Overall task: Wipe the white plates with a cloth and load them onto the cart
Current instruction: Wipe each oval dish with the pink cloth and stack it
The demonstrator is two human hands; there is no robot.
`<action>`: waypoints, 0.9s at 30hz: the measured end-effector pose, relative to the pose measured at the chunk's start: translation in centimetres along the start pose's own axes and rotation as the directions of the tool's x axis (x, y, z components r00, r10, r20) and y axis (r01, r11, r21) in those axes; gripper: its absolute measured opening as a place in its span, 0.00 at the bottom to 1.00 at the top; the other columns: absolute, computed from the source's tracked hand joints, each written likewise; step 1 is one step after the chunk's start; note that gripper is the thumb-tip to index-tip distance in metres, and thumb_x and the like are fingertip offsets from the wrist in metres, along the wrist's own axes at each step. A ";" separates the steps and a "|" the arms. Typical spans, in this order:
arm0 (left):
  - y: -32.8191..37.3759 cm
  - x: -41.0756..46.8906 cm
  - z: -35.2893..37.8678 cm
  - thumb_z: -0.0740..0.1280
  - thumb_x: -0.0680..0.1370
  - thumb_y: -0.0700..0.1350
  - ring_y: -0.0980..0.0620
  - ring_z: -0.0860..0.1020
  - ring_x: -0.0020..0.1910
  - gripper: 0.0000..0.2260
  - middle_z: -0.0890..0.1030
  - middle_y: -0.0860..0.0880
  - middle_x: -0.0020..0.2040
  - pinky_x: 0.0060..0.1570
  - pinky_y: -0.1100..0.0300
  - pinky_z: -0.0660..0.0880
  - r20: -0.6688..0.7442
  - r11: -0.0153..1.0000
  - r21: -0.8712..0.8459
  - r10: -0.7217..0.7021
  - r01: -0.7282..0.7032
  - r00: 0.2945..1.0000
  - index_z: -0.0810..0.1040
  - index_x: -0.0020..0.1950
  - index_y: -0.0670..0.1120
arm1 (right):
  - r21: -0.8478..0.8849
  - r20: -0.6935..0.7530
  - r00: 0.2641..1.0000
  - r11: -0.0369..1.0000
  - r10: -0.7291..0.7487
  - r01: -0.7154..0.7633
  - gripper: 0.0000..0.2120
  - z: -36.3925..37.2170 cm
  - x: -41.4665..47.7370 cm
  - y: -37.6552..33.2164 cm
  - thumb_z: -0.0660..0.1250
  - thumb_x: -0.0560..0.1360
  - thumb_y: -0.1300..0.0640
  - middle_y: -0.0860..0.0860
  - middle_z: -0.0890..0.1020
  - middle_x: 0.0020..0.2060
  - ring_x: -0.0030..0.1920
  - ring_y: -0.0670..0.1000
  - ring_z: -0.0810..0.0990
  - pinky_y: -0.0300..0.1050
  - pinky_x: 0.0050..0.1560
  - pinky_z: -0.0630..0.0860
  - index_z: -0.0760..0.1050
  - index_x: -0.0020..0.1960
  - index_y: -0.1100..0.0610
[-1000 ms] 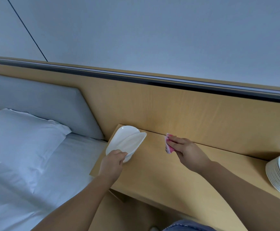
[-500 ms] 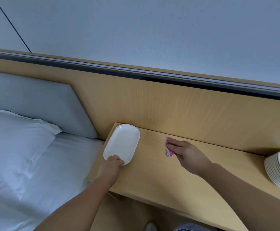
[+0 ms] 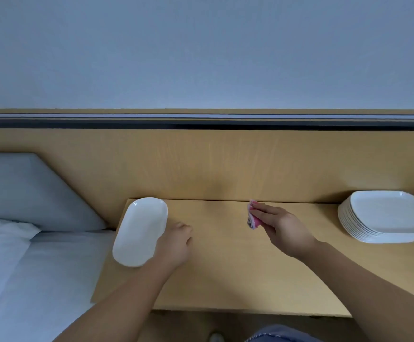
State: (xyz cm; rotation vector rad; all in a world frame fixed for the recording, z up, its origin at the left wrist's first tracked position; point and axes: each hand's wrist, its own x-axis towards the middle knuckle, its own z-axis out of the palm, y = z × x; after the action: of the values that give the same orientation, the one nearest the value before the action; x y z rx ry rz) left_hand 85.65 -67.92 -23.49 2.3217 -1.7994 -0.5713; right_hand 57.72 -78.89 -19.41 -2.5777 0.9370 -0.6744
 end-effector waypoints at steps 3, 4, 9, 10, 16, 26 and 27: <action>6.1 2.8 0.6 0.59 0.80 0.47 0.51 0.75 0.56 0.12 0.76 0.52 0.59 0.52 0.56 0.74 -0.006 0.994 -0.040 0.102 -0.103 0.995 0.76 0.61 0.47 | -0.009 -0.103 0.992 0.998 0.067 -0.068 0.13 -3.1 -2.6 2.2 0.66 0.73 0.74 0.49 0.83 0.55 0.68 0.32 0.65 0.37 0.61 0.72 0.81 0.52 0.62; 8.2 3.6 0.9 0.60 0.80 0.47 0.51 0.76 0.56 0.12 0.77 0.52 0.59 0.52 0.57 0.74 -0.012 0.990 -0.041 0.138 -0.139 0.990 0.76 0.62 0.48 | -0.012 -0.132 0.986 0.995 0.098 -0.101 0.11 -4.2 -3.6 3.1 0.65 0.74 0.74 0.48 0.83 0.54 0.68 0.32 0.65 0.37 0.61 0.72 0.80 0.51 0.62; 19.0 7.0 3.2 0.60 0.80 0.49 0.50 0.78 0.56 0.15 0.80 0.53 0.59 0.51 0.59 0.74 0.008 0.961 -0.054 0.272 -0.271 0.962 0.75 0.66 0.51 | -0.046 -0.229 0.938 0.960 0.259 -0.277 0.15 -9.6 -9.0 7.5 0.67 0.74 0.72 0.46 0.79 0.62 0.64 0.46 0.76 0.47 0.52 0.80 0.81 0.54 0.57; 21.2 7.4 3.7 0.60 0.81 0.50 0.49 0.78 0.56 0.15 0.80 0.52 0.59 0.50 0.59 0.74 0.019 0.956 -0.057 0.291 -0.289 0.957 0.75 0.66 0.51 | -0.058 -0.248 0.926 0.950 0.284 -0.307 0.16 -10.6 -10.2 8.4 0.68 0.73 0.72 0.47 0.79 0.63 0.62 0.47 0.78 0.45 0.51 0.80 0.81 0.55 0.56; 32.9 9.4 7.3 0.57 0.81 0.50 0.47 0.77 0.41 0.08 0.81 0.49 0.45 0.38 0.55 0.72 0.066 0.942 -0.108 0.325 -0.317 0.944 0.72 0.54 0.47 | -0.061 -0.298 0.858 0.888 0.420 -0.456 0.18 -15.6 -17.1 14.3 0.68 0.74 0.68 0.45 0.77 0.65 0.59 0.50 0.80 0.50 0.48 0.81 0.80 0.60 0.52; 43.4 13.1 11.4 0.56 0.82 0.51 0.47 0.73 0.38 0.12 0.75 0.48 0.41 0.33 0.57 0.64 0.083 0.991 -0.041 0.134 -0.131 0.988 0.69 0.55 0.43 | -0.041 -0.253 0.867 0.891 0.429 -0.452 0.21 -19.9 -23.4 23.7 0.68 0.74 0.69 0.46 0.76 0.66 0.60 0.53 0.80 0.52 0.53 0.80 0.78 0.64 0.52; 43.7 13.4 11.7 0.57 0.82 0.50 0.47 0.73 0.39 0.12 0.76 0.47 0.43 0.34 0.57 0.65 0.089 0.994 -0.048 0.103 -0.099 0.991 0.70 0.56 0.42 | -0.035 -0.240 0.874 0.896 0.423 -0.443 0.21 -20.0 -23.6 24.3 0.67 0.74 0.68 0.46 0.76 0.67 0.60 0.53 0.80 0.52 0.54 0.80 0.78 0.64 0.52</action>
State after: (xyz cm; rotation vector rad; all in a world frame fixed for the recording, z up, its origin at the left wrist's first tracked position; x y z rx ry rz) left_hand 44.63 -91.17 -21.89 2.1946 -1.9116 -0.7046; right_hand 18.68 -83.67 -20.95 -2.2632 1.5906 -0.8164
